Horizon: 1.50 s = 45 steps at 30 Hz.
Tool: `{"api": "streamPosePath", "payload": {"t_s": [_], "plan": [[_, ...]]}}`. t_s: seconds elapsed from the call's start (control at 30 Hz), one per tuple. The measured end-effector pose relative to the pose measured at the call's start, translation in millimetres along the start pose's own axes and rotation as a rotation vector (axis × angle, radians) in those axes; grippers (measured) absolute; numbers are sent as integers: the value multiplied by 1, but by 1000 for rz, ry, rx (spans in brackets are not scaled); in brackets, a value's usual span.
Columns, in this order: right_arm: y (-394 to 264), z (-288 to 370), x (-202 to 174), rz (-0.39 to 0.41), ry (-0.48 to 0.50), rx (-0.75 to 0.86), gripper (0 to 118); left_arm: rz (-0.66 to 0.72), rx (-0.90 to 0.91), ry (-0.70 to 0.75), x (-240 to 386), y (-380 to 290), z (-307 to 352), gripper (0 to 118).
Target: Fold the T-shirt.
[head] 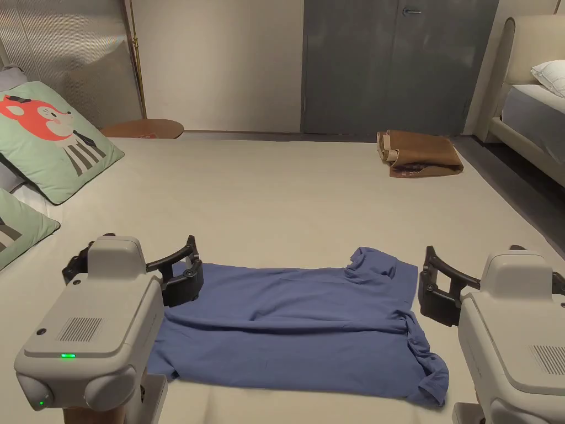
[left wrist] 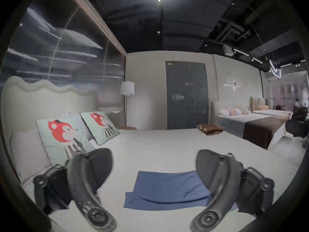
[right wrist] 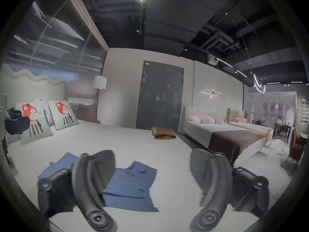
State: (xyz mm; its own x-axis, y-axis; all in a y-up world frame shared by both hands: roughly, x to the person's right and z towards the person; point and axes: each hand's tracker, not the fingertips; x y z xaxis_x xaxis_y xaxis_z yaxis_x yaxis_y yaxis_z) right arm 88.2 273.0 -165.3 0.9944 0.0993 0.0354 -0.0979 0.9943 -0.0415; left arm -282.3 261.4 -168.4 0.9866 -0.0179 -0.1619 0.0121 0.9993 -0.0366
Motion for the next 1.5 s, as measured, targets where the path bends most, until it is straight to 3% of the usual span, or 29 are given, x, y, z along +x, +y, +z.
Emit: {"api": "streamPosePath", "payload": {"t_s": [0.03,0.07,0.1,0.13,0.17,0.23,0.43,0.67,0.7,0.73,0.83,1.13,1.17,1.2,1.23,1.37,1.43,1.5], "plan": [[0,3,-2,-5,2,2,33,-8,1,-4,-1,-2,4,35],[0,5,-2,-4,4,5,16,-15,-5,-6,-2,-4,5,17],[0,6,-3,-5,3,5,7,-17,-15,-8,-1,-6,6,9],[-1,5,-4,-3,1,1,7,-8,-25,-24,-4,-9,6,9],[-1,7,-5,-8,4,-3,0,11,-38,-33,-7,-10,6,0],[2,9,-3,-38,39,-14,0,37,-74,-70,-10,-11,5,0],[3,7,-5,-29,37,-7,0,21,-127,-54,-20,-14,-4,0],[-7,-8,-3,-29,40,-21,0,53,-467,-18,-47,-57,-50,0],[-8,-11,-3,-27,40,-28,0,68,-511,-4,-52,-66,-58,1],[-13,-14,-1,-25,41,-34,0,75,-571,-5,-57,-74,-65,18],[-21,-23,-1,-23,43,-56,0,107,-663,23,-65,-97,-75,106],[-44,-39,2,-24,45,-133,0,57,-851,108,-80,-165,-97,106],[-48,-41,2,-19,47,-141,0,61,-856,104,-79,-169,-96,103],[-50,-43,3,-15,48,-149,0,50,-857,102,-77,-173,-97,91],[-52,-45,4,-14,49,-159,0,36,-866,92,-74,-177,-99,70],[-61,-50,7,-5,45,-213,0,4,-829,72,-60,-176,-95,44],[-65,-49,8,-1,43,-245,0,-20,-816,39,-56,-171,-94,6],[-76,-54,11,13,35,-303,0,-50,-806,30,-50,-166,-93,6]]}}
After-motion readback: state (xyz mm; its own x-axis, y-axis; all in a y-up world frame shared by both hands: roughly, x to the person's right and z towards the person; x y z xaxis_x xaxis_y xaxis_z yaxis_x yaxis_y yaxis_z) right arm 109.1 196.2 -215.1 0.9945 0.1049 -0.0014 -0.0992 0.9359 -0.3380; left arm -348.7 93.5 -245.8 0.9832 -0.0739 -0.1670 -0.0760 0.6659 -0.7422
